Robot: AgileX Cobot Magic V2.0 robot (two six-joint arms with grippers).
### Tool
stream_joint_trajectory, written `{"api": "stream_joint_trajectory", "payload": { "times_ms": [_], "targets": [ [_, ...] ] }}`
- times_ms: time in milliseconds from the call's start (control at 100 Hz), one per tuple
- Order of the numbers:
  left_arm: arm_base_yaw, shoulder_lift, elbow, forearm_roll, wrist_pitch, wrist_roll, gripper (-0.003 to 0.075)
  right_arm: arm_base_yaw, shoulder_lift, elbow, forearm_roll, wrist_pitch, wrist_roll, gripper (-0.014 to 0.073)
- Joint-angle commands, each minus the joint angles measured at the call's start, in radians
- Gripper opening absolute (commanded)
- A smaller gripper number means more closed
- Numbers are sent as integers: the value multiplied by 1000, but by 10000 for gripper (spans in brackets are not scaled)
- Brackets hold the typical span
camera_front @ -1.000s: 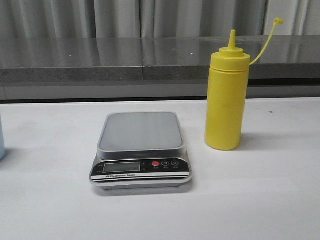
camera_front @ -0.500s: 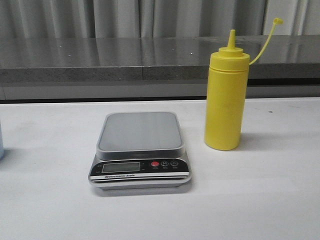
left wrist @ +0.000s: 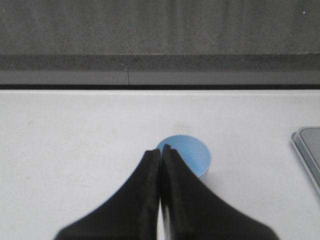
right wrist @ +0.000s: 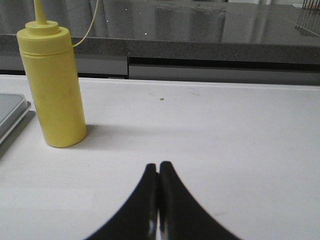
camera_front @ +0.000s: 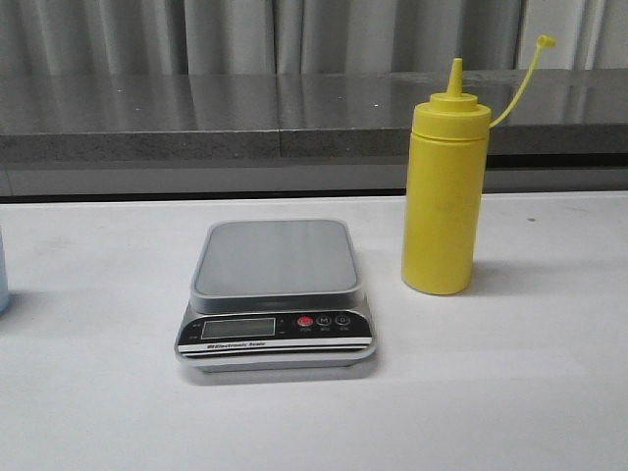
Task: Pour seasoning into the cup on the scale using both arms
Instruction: 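Lower the left gripper over the light blue cup and grasp it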
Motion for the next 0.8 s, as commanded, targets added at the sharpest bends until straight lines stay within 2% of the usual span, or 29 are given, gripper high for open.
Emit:
{"api": "stream_joint_trajectory", "payload": {
  "times_ms": [0,210,370,580,670,720,770,790],
  "targets": [
    [3,118,-130,-9,21,-11,-20,-8,-19,-21,-8,-81,-1,-67],
    [3,377,-350,-12,197,-11,-20,-8,-19,-21,-8,-81,-1,-67],
    [3,530,-461,-12,225,-11,-20,-8,-19,-21,-8,-81,-1,-67],
    [3,653,-527,-12,268,-11,-10,-8,-19,-21,-8,-81,-1,-67],
    [3,678,-533,-12,304,-5,94,-8,-19,-21,-8,-81,-1,-67],
    [3,688,-533,-12,314,17,206,-8,-19,-21,-8,-81,-1,-67],
    [3,692,-533,-12,323,22,375,-8,-19,-21,-8,-81,-1,-67],
    [3,694,-533,-12,323,22,417,-8,-19,-21,-8,-81,-1,-67]
  ]
}}
